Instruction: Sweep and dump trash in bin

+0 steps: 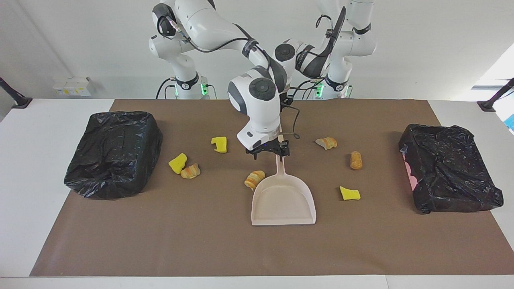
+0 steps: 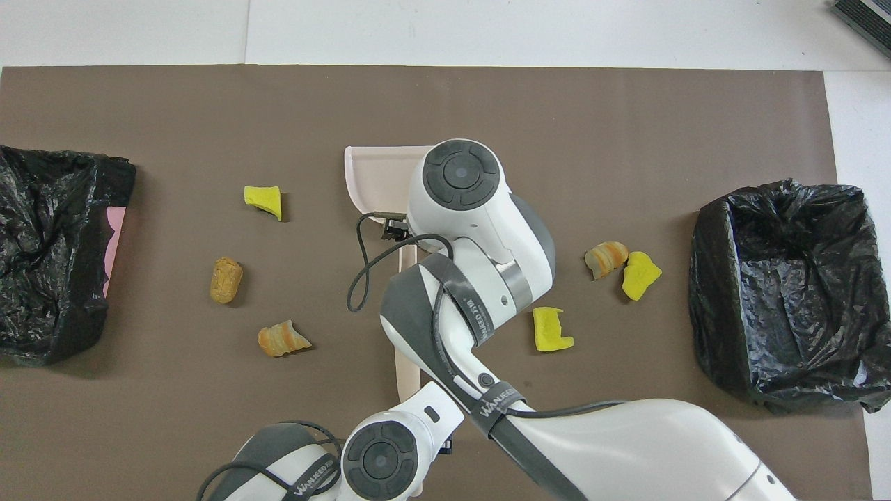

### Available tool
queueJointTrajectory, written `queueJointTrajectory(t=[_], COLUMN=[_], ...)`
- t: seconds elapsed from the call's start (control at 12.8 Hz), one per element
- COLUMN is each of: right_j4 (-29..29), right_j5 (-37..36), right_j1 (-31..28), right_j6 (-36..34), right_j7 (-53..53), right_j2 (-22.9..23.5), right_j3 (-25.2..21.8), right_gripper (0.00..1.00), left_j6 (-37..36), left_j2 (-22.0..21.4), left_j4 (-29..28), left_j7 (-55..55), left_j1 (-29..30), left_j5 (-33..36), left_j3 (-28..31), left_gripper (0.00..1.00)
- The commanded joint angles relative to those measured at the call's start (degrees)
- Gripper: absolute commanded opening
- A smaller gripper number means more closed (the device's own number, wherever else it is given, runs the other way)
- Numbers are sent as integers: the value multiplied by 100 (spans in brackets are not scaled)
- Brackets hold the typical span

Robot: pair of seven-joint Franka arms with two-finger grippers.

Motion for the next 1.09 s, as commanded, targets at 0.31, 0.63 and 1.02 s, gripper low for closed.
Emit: queueJointTrajectory(t=[0.31, 0.63, 1.02], right_j4=[169, 143, 28], right_j5=[-233, -224, -241], right_j1=[219, 237, 245], right_j6=[147, 156, 191], right_j7=[322, 313, 199], right_j2=[342, 316, 290], right_j3=[11, 11, 11], right_gripper=[61, 60, 60], left_j6=[-826, -1925, -2305], left_j2=[-234, -804, -1105], left_j4=[66, 216, 208], left_j7=[175, 878, 721], left_j1=[8, -71, -1], left_j5=[-126, -47, 1006], left_j3=[237, 1081, 1837], left_gripper=[0, 0, 0])
